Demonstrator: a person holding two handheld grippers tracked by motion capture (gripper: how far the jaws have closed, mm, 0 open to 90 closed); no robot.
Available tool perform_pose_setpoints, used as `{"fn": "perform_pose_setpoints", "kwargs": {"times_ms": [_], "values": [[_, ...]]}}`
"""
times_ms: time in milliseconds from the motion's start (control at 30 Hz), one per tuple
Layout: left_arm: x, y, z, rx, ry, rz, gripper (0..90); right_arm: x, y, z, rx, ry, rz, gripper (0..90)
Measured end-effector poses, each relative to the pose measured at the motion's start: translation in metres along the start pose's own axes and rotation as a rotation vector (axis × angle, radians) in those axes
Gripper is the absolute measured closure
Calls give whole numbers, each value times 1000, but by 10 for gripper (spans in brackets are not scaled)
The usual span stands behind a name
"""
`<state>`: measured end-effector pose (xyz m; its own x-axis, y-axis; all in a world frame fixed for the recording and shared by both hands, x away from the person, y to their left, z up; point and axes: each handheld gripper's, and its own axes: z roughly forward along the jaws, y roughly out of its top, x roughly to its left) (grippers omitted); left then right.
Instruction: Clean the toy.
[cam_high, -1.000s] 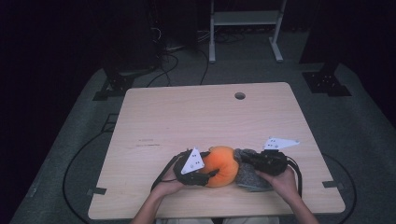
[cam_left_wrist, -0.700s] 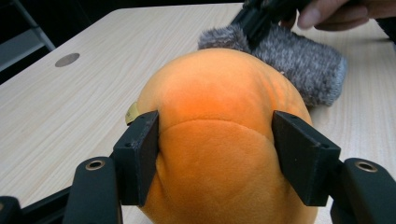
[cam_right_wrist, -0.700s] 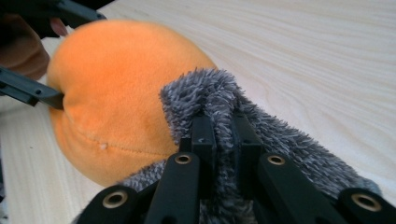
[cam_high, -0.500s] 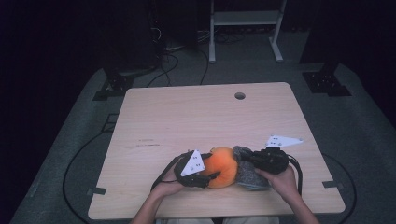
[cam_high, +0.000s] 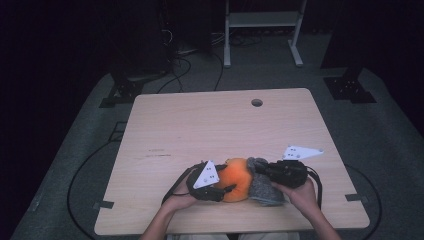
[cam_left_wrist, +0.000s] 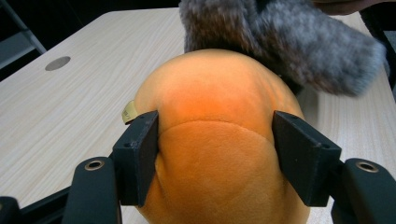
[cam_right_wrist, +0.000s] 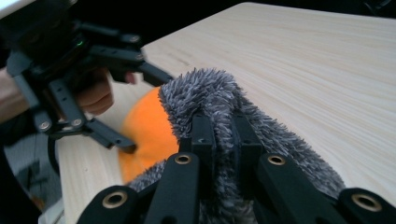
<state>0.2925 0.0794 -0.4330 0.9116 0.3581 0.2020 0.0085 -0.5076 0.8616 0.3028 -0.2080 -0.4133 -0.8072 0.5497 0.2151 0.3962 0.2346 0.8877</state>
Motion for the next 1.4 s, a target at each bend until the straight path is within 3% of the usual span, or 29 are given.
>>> {"fn": "perform_pose_setpoints", "kwargs": {"times_ms": [100,133,200,233,333,367,433,500,600,667,733,833,933,1000,1033,1100,1133,1200,1267,1333,1367,1400], "values": [[3,4,-3,-14,-22,-33,289,4,-5,10,66,-24,-44,819],[5,5,-4,-16,-25,-43,232,4,-9,11,60,-17,-26,819],[12,7,-9,-48,-26,-104,186,3,-10,9,60,-18,-27,819],[15,7,-11,-51,-5,-132,165,3,-10,8,60,-22,-28,820],[19,1,-5,1,-2,-187,108,0,-13,7,56,-5,-15,819],[19,-2,-1,12,-25,-227,112,0,-13,7,55,-4,-15,819],[18,-4,0,-11,-50,-215,240,0,-13,7,61,-12,-22,819],[14,-3,0,-6,-20,-175,320,-4,-14,5,77,-41,-20,818],[10,2,0,-1,7,-139,359,-5,-12,-2,68,-77,-24,819],[8,3,1,-5,5,-125,364,0,-7,-7,19,-40,-38,820],[5,6,2,-1,3,-99,365,15,2,-6,-18,14,-88,819],[3,6,1,19,5,-66,363,32,3,7,39,-1,-194,819],[3,5,0,10,0,-67,372,23,1,8,46,6,-153,820],[3,5,1,9,-1,-64,375,13,-2,2,60,-56,-124,820],[3,5,1,8,-3,-65,374,8,-3,0,59,-63,-94,820],[5,6,0,2,-11,-85,355,3,-6,0,62,-51,-68,820],[7,7,-1,0,-13,-108,290,2,-7,1,59,-46,-62,820],[13,8,-2,-4,-11,-185,183,3,-7,2,64,-51,-70,820],[17,5,1,21,-48,-267,117,4,-7,2,65,-48,-71,820],[17,2,7,39,-87,-299,136,6,-8,2,67,-41,-76,820],[16,1,8,26,-98,-289,198,7,-8,2,68,-40,-82,819],[13,1,8,14,-80,-262,256,8,-8,2,72,-49,-89,819]]}}
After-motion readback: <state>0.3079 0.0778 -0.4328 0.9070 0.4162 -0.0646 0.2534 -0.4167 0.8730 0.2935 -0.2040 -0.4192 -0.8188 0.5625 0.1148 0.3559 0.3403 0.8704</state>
